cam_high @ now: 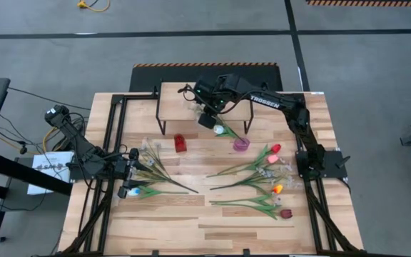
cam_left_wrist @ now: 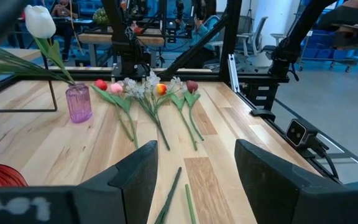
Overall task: Pick and place flowers into a vace then onto a shelf
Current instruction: Put the bottom white flowers into the pink vase
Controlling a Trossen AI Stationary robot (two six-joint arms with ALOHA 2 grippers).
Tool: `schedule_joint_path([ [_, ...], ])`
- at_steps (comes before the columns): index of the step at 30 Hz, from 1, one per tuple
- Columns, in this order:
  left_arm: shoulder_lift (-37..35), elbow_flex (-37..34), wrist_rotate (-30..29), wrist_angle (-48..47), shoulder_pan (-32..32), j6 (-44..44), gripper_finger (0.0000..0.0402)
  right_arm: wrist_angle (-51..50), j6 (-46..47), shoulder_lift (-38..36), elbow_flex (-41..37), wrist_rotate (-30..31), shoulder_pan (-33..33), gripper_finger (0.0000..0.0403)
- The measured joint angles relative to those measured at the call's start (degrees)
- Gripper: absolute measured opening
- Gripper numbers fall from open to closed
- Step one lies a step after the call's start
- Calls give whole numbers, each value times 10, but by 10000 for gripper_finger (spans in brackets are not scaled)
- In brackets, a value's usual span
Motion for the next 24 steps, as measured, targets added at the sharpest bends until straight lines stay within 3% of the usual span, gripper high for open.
schedule_joint_path([
  [24,0,0,0,0,0,0,204,-45,7,-5,58,22,2,2],
])
